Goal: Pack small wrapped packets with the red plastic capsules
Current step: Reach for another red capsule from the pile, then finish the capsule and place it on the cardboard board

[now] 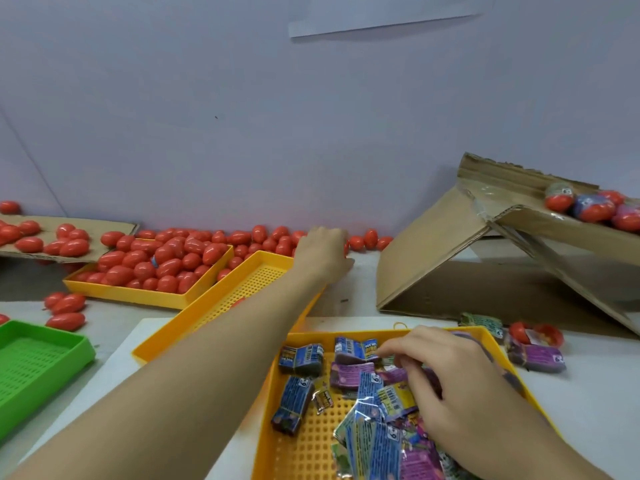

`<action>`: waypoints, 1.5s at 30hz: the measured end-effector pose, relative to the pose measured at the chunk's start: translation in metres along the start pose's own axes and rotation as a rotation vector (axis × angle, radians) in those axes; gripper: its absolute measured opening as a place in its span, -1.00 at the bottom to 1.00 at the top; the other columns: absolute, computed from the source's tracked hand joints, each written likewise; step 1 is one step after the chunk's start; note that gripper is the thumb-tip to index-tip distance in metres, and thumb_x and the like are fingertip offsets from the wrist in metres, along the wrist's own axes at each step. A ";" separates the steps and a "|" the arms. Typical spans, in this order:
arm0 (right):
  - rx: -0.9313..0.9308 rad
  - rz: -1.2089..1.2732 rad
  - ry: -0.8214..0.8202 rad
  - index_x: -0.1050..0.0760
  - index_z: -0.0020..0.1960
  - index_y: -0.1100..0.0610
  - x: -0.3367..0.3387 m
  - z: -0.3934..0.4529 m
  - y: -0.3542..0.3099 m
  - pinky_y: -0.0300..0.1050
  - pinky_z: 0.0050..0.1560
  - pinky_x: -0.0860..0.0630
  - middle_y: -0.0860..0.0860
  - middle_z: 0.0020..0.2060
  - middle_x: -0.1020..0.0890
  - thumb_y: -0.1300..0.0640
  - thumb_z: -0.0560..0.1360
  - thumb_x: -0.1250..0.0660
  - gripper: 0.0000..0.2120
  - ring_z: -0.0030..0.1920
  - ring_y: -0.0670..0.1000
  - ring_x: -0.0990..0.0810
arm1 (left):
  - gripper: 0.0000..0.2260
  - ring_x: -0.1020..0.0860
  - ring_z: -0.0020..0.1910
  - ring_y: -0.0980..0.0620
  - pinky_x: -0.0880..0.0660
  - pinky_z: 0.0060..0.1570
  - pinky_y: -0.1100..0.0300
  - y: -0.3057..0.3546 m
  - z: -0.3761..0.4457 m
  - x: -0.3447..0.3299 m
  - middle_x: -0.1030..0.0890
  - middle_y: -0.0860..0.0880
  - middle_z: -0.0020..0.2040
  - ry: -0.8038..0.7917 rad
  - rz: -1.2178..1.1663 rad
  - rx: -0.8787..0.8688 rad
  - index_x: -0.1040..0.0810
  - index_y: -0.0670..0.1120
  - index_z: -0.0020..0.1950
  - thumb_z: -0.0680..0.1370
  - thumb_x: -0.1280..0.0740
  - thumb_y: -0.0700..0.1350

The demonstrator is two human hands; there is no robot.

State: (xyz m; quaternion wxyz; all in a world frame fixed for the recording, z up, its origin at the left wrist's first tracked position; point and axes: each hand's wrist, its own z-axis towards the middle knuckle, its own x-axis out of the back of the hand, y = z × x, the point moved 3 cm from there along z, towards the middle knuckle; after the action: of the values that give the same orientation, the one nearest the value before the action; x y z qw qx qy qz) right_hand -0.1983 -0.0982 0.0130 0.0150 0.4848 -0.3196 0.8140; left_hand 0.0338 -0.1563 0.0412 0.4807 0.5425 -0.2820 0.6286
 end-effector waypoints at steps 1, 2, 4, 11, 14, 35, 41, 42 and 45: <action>0.002 0.008 0.005 -0.59 0.14 -0.18 0.000 0.000 0.000 -0.28 0.06 -0.44 -0.30 -0.04 -0.57 0.14 0.62 -0.24 -0.74 0.07 -0.26 -0.49 | -0.77 -0.51 0.19 -0.20 -0.45 0.04 0.01 0.004 0.003 -0.004 -0.57 -0.18 0.17 -0.030 0.078 -0.008 -0.55 -0.10 0.17 0.52 -0.35 -0.12; 0.006 0.015 0.007 -0.60 0.14 -0.17 0.000 0.000 0.000 -0.29 0.06 -0.44 -0.30 -0.04 -0.57 0.13 0.62 -0.25 -0.74 0.07 -0.26 -0.49 | -0.75 -0.50 0.22 -0.20 -0.44 0.05 0.01 0.007 0.005 -0.008 -0.55 -0.17 0.21 -0.059 0.132 0.000 -0.52 -0.10 0.22 0.54 -0.32 -0.16; 0.015 0.018 0.013 -0.60 0.14 -0.17 -0.001 0.001 0.000 -0.30 0.08 -0.44 -0.31 -0.03 -0.58 0.12 0.62 -0.25 -0.76 0.09 -0.27 -0.49 | -0.71 -0.48 0.27 -0.22 -0.43 0.04 0.01 0.008 0.008 -0.014 -0.51 -0.18 0.27 -0.102 0.161 0.035 -0.47 -0.12 0.30 0.57 -0.25 -0.23; -0.012 0.133 0.108 -0.65 0.05 -0.14 0.004 0.000 0.001 -0.47 0.05 -0.42 -0.35 -0.10 -0.63 0.20 0.59 -0.32 -0.74 0.06 -0.32 -0.54 | -0.77 -0.53 0.20 -0.24 -0.33 -0.15 0.05 0.012 -0.001 -0.006 -0.55 -0.21 0.18 0.002 0.143 0.065 -0.47 -0.20 0.23 0.58 -0.27 -0.31; -0.021 0.142 0.130 -0.68 0.03 -0.11 0.006 -0.002 0.001 -0.53 0.04 -0.40 -0.37 -0.09 -0.63 0.21 0.58 -0.33 -0.75 0.06 -0.36 -0.55 | -0.87 -0.55 0.10 -0.28 -0.36 -0.19 0.01 0.019 -0.011 0.011 -0.56 -0.22 0.11 0.117 0.109 -0.004 -0.49 -0.20 0.14 0.59 -0.27 -0.29; -0.042 -0.070 -0.149 -0.63 -0.01 -0.23 0.010 -0.005 0.002 -0.34 0.00 -0.45 -0.38 -0.14 -0.57 -0.18 0.44 -0.46 -0.85 0.00 -0.31 -0.50 | -0.80 -0.44 -0.46 0.04 -0.35 -0.51 0.23 0.030 -0.169 0.022 -0.58 -0.11 -0.34 0.032 -1.848 0.557 -0.55 -0.29 0.11 0.67 -0.17 -0.23; -0.034 -0.084 -0.105 -0.67 -0.02 -0.17 0.007 -0.003 0.005 -0.26 0.00 -0.53 -0.31 -0.18 -0.59 -0.08 0.50 -0.44 -0.93 -0.07 -0.25 -0.55 | -0.75 -0.58 -0.31 -0.03 -0.49 -0.40 0.23 0.034 -0.172 0.023 -0.66 -0.24 -0.16 -0.024 -1.988 0.521 -0.56 -0.32 0.14 0.68 -0.13 -0.25; -0.026 -0.074 -0.091 -0.67 -0.02 -0.16 0.007 -0.003 0.004 -0.26 0.00 -0.53 -0.31 -0.17 -0.60 -0.07 0.50 -0.43 -0.93 -0.07 -0.24 -0.55 | -0.75 -0.58 -0.30 -0.03 -0.49 -0.39 0.22 0.033 -0.172 0.022 -0.66 -0.24 -0.16 -0.031 -2.001 0.520 -0.57 -0.33 0.14 0.67 -0.13 -0.26; 0.007 -0.001 0.046 -0.66 -0.02 -0.12 0.010 -0.003 0.000 -0.28 -0.02 -0.52 -0.28 -0.18 -0.63 -0.02 0.53 -0.39 -0.92 -0.04 -0.24 -0.57 | -0.79 -0.62 -0.25 -0.05 -0.54 -0.34 0.22 0.034 -0.172 0.018 -0.66 -0.22 -0.13 -0.047 -1.976 0.463 -0.58 -0.30 0.15 0.64 -0.20 -0.25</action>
State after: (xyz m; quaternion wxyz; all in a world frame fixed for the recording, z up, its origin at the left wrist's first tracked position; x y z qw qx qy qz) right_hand -0.2058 -0.0995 0.0200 0.0210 0.4661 -0.3161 0.8261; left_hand -0.0668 -0.0129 0.0210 0.6626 0.6251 0.4120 -0.0218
